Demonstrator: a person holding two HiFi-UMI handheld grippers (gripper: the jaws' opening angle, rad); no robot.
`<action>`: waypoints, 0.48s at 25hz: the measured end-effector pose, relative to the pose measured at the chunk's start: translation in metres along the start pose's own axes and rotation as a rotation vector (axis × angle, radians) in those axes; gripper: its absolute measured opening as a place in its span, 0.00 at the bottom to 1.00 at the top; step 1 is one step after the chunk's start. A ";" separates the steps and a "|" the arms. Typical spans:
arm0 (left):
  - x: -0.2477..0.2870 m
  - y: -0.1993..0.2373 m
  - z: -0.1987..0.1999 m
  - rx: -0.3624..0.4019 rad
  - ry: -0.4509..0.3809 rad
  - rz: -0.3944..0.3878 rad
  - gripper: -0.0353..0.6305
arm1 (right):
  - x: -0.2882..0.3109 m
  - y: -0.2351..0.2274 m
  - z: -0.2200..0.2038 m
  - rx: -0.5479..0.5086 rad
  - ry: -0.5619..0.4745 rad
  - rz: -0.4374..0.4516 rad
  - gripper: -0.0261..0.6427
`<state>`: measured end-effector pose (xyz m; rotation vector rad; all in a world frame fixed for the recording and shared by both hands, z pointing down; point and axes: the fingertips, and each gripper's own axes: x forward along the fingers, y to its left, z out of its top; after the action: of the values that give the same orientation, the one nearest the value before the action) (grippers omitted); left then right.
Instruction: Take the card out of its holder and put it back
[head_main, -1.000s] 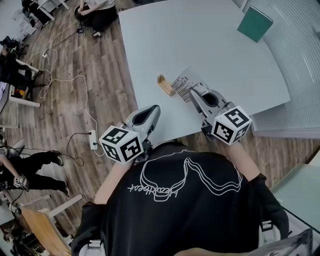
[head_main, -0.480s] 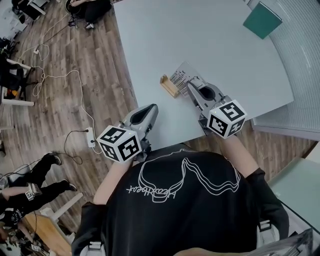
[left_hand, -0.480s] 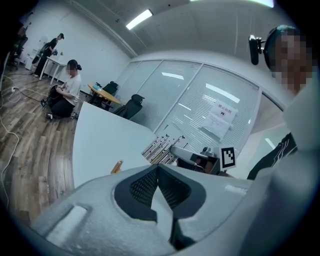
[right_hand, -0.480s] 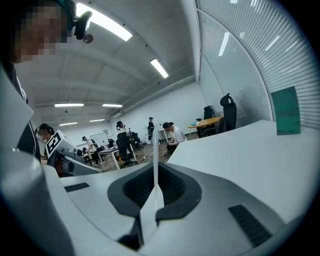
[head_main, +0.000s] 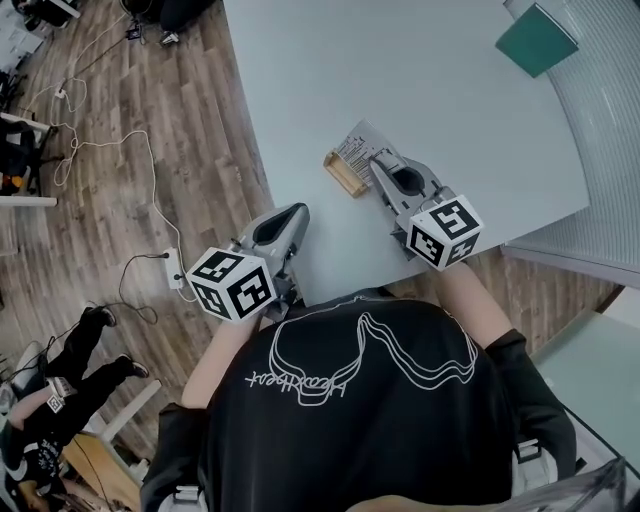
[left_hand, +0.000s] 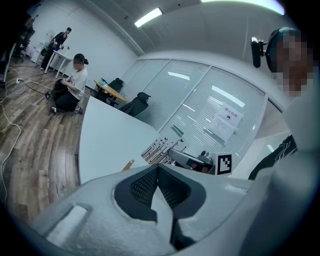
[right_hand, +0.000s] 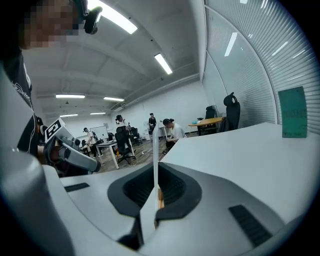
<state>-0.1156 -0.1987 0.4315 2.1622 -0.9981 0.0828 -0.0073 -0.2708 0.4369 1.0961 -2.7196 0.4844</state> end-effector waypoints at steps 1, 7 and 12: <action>0.000 0.003 0.000 -0.005 0.002 0.001 0.07 | 0.003 0.000 -0.003 -0.007 0.008 -0.002 0.07; 0.005 0.019 0.005 -0.028 0.007 0.001 0.07 | 0.017 -0.004 -0.019 -0.024 0.044 -0.020 0.07; 0.010 0.026 0.009 -0.040 0.008 0.003 0.07 | 0.023 -0.006 -0.024 -0.028 0.055 -0.025 0.07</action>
<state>-0.1285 -0.2217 0.4445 2.1222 -0.9906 0.0716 -0.0187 -0.2815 0.4670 1.0919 -2.6538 0.4650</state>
